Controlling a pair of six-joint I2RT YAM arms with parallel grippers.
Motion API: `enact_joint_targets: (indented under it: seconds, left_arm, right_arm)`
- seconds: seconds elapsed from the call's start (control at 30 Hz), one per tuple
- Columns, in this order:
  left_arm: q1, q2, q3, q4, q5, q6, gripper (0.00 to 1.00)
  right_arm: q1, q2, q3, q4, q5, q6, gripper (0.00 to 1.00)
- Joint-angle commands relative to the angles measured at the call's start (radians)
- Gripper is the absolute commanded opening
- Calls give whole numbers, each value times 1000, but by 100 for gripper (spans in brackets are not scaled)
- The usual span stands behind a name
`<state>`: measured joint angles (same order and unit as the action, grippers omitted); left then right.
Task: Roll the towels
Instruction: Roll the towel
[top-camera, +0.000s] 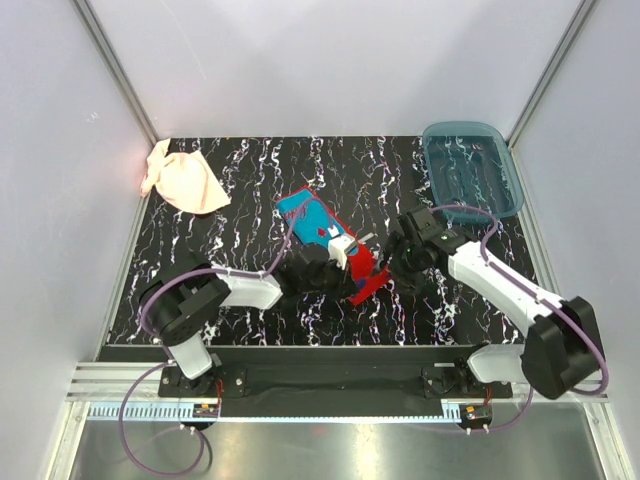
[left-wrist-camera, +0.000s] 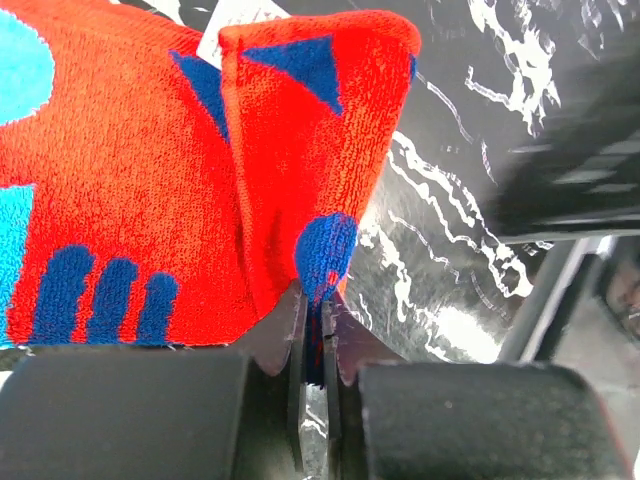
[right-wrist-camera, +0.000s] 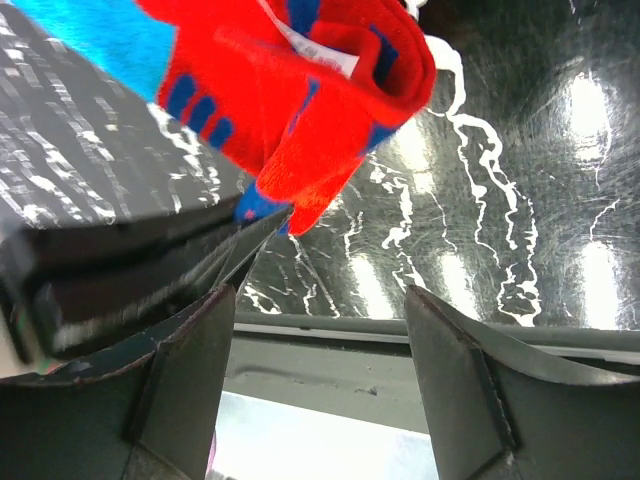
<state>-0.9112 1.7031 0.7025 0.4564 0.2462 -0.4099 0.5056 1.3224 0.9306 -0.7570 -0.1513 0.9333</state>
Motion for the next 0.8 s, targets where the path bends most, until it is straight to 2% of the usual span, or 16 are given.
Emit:
enact_joint_targets:
  seconds: [0.0, 0.17, 0.43, 0.77]
  left_arm:
    - [26, 24, 0, 94, 151, -87, 0]
    - [75, 108, 68, 65, 255, -158, 0]
    - [133, 148, 69, 4, 231, -254, 0]
    - [196, 222, 106, -24, 336, -372, 0]
  right_arm:
    - [-1, -80, 30, -10, 65, -19, 76]
    - [1, -104, -53, 122, 13, -19, 73]
    - [2, -57, -147, 324, 32, 1, 69]
    - [4, 66, -245, 533, -1, 38, 63]
